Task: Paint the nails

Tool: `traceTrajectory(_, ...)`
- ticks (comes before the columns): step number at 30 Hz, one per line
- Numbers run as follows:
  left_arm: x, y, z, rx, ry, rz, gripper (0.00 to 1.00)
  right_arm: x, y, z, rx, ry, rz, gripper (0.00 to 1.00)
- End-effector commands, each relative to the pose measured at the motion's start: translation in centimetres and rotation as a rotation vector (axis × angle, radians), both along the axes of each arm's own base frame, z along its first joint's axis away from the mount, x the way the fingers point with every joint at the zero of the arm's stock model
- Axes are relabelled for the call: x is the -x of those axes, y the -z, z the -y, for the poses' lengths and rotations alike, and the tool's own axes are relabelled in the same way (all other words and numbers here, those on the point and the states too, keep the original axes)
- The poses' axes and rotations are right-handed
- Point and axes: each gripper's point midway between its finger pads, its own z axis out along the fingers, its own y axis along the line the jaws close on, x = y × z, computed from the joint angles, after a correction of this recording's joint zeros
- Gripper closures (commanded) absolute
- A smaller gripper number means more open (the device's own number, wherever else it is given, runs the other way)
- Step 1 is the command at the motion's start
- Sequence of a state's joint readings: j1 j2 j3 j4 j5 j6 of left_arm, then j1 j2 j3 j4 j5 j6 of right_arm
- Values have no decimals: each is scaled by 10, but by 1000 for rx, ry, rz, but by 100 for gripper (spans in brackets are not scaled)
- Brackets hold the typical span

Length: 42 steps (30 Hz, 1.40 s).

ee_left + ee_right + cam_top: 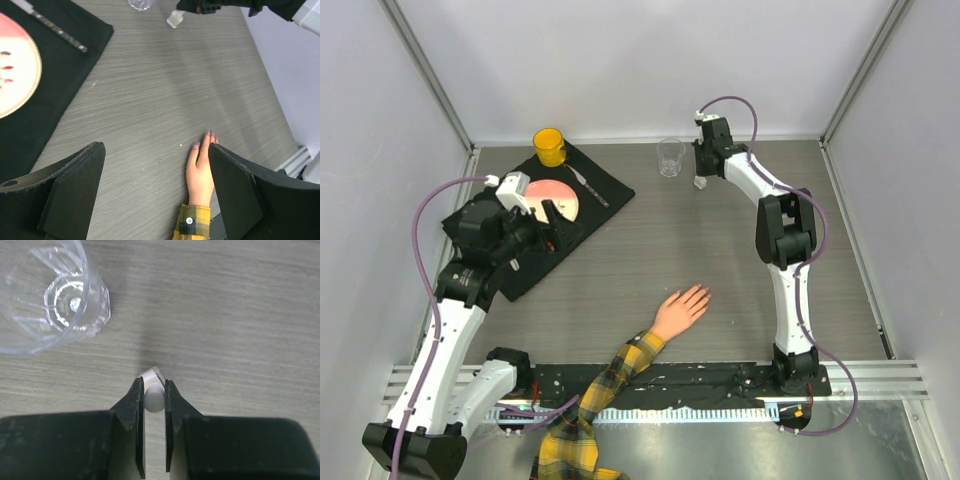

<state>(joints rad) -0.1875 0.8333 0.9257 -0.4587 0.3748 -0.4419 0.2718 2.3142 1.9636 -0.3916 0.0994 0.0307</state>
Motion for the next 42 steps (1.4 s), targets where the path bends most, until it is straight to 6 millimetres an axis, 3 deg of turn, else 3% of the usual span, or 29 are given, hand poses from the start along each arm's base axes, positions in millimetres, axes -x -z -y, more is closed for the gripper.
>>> traceTrajectory(1,0,-11,22,77,125,45,12,44,-81,-22,-48,-3,51,99)
traceTrajectory(2,1,-7,34,95,191,30,12,71,-73,-35,-45,-31,13,99)
traceTrajectory(3,-2,-7,41,104,227,50,14,85,-79,-36,-52,-16,11,99)
traceTrajectory(4,2,-6,53,90,284,56,14,102,-109,-37,-78,-18,50,99)
traceTrajectory(5,-2,4,63,66,333,34,15,122,-100,-42,-79,-34,14,99)
traceTrajectory(6,0,-2,71,42,375,53,18,139,-103,-49,-118,-57,-13,99)
traceTrajectory(7,9,1,88,-11,462,83,19,156,-129,-53,-162,-90,23,99)
traceTrajectory(9,22,-2,108,-45,577,105,19,192,-129,-66,-184,-167,-20,99)
traceTrajectory(10,35,-2,120,-72,669,163,19,215,-149,-79,-247,-250,-11,99)
traceTrajectory(13,53,3,134,-100,779,241,19,271,-157,-112,-326,-418,-55,99)
traceTrajectory(17,48,-1,138,-86,770,344,20,326,-164,-125,-382,-575,-88,99)
traceTrajectory(22,54,-7,138,-63,780,411,28,358,-172,-135,-471,-682,-130,99)
traceTrajectory(23,56,1,136,-60,774,430,30,363,-172,-138,-485,-699,-139,99)
traceTrajectory(29,56,-5,122,-59,666,543,33,374,-180,-149,-516,-759,-119,99)
traceTrajectory(34,63,0,124,-50,706,507,34,377,-184,-157,-528,-794,-118,99)
traceTrajectory(42,74,-9,120,-25,715,553,33,388,-212,-159,-579,-853,-79,99)
